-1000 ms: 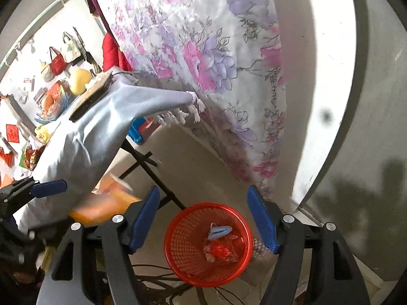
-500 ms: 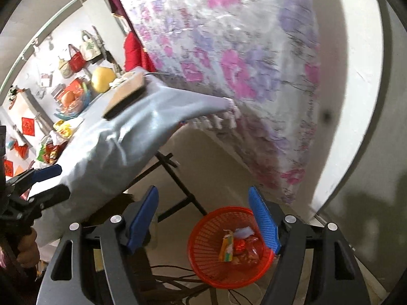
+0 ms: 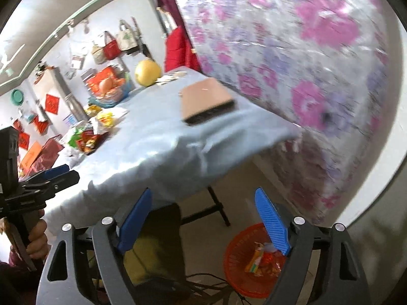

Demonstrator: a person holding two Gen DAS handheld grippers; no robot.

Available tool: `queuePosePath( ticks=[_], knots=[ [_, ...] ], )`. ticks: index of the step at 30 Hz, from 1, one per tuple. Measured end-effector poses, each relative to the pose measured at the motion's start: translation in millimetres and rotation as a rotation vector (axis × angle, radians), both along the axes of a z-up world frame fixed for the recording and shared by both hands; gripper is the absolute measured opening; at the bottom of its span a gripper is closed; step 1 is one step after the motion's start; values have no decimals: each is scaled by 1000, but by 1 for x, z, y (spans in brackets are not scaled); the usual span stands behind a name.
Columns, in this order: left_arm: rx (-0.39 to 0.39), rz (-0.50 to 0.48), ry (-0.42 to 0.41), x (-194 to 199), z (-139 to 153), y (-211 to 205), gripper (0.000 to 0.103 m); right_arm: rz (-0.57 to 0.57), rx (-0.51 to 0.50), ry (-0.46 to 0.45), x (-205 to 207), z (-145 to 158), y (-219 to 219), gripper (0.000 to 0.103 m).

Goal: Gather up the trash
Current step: 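Return both tools to the table toward the snack wrappers and plastic bag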

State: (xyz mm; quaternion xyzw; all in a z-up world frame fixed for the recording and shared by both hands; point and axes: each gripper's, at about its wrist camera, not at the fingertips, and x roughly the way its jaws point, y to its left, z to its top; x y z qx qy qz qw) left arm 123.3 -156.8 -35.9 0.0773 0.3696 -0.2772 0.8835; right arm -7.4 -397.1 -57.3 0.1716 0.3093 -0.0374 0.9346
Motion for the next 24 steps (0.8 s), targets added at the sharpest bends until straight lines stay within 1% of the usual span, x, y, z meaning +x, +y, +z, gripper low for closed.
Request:
queuePosePath(
  ticks=[5, 9, 13, 16, 19, 24],
  knots=[
    [-33, 95, 11, 9, -4, 47, 96, 75, -13, 5, 21, 7, 36, 84],
    [-55, 182, 23, 17, -11, 84, 96, 129, -4, 4, 37, 11, 66, 84],
    [-38, 265, 11, 21, -17, 111, 96, 173, -8, 10, 53, 13, 93, 85],
    [-35, 306, 2, 26, -21, 129, 96, 201, -14, 26, 66, 12, 112, 86],
    [-48, 334, 13, 32, -25, 145, 96, 224, -21, 38, 78, 11, 126, 87],
    [-85, 384, 70, 49, -36, 173, 96, 272, -15, 46, 108, 13, 151, 88]
  ],
)
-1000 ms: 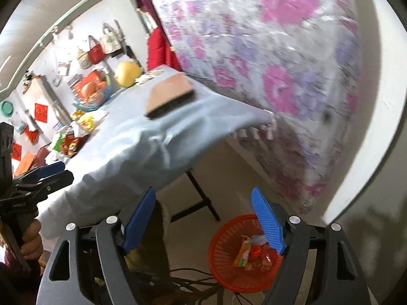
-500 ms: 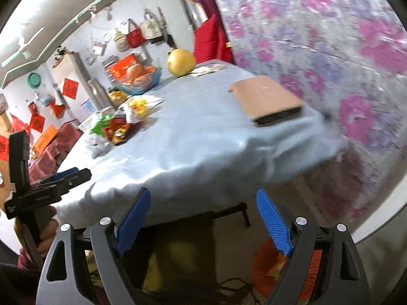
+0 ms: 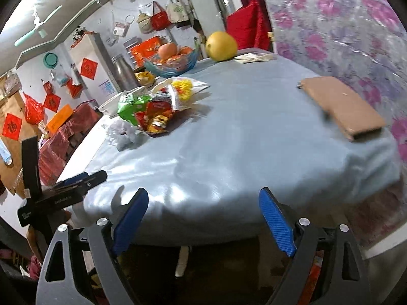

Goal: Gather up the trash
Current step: 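Return both tools to the table toward the snack wrappers and plastic bag, then grasp the red snack wrapper with the right tool while the left tool grasps the white plastic bag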

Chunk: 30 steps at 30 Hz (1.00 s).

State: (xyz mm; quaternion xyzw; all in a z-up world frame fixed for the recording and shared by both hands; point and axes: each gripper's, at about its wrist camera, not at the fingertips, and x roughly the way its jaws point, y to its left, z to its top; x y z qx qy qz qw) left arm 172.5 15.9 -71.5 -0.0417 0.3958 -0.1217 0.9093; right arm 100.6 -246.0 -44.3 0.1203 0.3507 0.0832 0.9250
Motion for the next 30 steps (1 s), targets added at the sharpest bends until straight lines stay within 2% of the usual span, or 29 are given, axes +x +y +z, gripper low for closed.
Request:
queuePosePath(
  ticks=[6, 14, 21, 26, 27, 28, 29, 30],
  knots=[
    [-22, 21, 2, 22, 10, 15, 96, 57, 26, 12, 48, 3, 27, 88],
    [-34, 0, -9, 58, 24, 10, 96, 98, 88, 49, 117, 6, 49, 89],
    [-50, -6, 11, 73, 20, 16, 96, 108, 158, 109, 176, -3, 71, 90],
    [-60, -27, 21, 76, 19, 14, 96, 96, 178, 113, 197, -7, 78, 90],
    [-54, -32, 20, 76, 20, 12, 96, 91, 179, 109, 199, -8, 78, 82],
    [-48, -36, 18, 76, 20, 9, 96, 96, 178, 104, 200, -9, 77, 69],
    [-45, -41, 15, 76, 21, 8, 96, 107, 181, 107, 200, -10, 76, 35],
    [-43, -47, 13, 76, 22, 5, 96, 122, 202, 112, 197, -11, 73, 35]
  ],
)
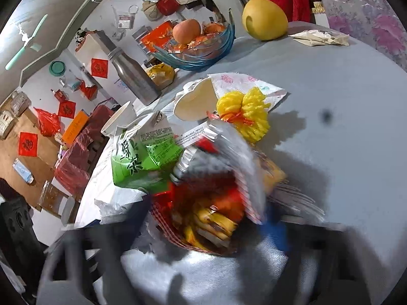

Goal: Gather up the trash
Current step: 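Grasp the red snack wrapper with the right tool while the left tool grasps the white plastic bag, then carry wrapper and plastic bag to the red wastebasket and open both tools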

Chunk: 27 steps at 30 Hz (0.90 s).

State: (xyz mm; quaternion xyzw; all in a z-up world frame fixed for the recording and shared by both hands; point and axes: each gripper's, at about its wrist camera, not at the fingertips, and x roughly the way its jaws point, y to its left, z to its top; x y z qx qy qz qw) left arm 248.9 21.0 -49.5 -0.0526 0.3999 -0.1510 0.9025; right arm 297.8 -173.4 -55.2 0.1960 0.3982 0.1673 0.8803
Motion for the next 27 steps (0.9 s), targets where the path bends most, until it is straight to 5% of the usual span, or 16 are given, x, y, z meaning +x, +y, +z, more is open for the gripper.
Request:
queuePosePath(
  ticks=[14, 19, 27],
  knots=[
    [19, 26, 131, 44, -14, -30, 96, -69, -29, -97, -55, 15, -47, 30],
    [-39, 3, 121, 37, -12, -24, 49, -79, -28, -121, -70, 20, -59, 30],
    [-27, -93, 13, -14, 13, -49, 45, -128, -52, -195, -124, 41, -81, 30]
  ],
)
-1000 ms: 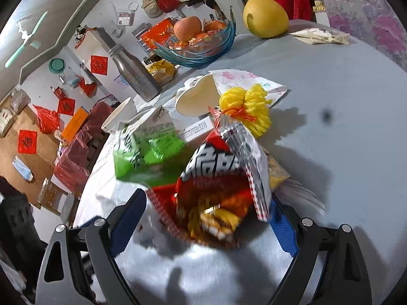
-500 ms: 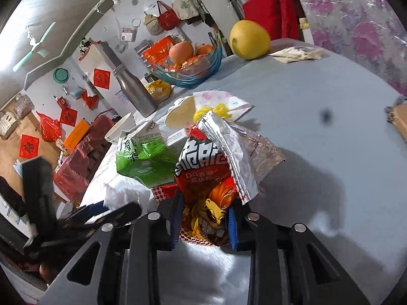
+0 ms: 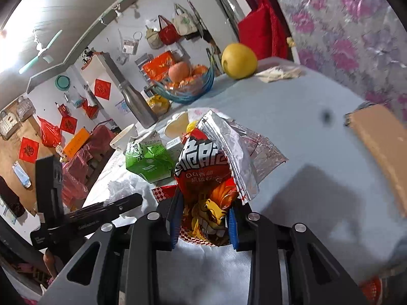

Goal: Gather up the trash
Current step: 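Carry wrapper and plastic bag to the red wastebasket and open both tools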

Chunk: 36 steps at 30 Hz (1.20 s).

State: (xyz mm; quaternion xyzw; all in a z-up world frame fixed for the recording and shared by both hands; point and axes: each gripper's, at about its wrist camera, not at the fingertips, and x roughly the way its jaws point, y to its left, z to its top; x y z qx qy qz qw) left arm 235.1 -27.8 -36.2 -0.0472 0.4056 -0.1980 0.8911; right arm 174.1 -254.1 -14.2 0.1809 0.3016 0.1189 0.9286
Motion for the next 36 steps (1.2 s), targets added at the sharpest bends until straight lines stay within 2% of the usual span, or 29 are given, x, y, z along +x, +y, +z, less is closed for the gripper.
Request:
queuePosePath(
  ticks=[5, 11, 20, 24, 28, 30, 31, 32, 34, 36],
  knots=[
    [-2, -78, -62, -34, 20, -26, 45, -42, -8, -30, -39, 9, -22, 31],
    [17, -158, -113, -72, 31, -60, 45, -113, -26, -45, -95, 13, -59, 32],
    [23, -334, -101, -123, 32, -123, 45, -191, -73, -4, -163, -3, -109, 33],
    [38, -435, -80, -140, 27, -161, 45, -238, -100, 79, -182, -35, -138, 33],
    [88, -519, -58, -154, 15, -204, 45, -274, -100, 188, -186, -79, -163, 34],
    [113, -558, -49, -158, 8, -223, 45, -297, -143, 243, -184, -104, -168, 39],
    [120, -571, -45, -160, 6, -230, 45, -302, -150, 279, -182, -115, -172, 45],
    [128, -588, -38, -162, 3, -238, 45, -304, -148, 323, -181, -128, -177, 61],
    [144, -618, -24, -164, -4, -252, 45, -333, -103, 384, -181, -154, -194, 64],
    [161, -645, -9, -165, -11, -265, 45, -352, -64, 416, -185, -165, -206, 64]
  ],
)
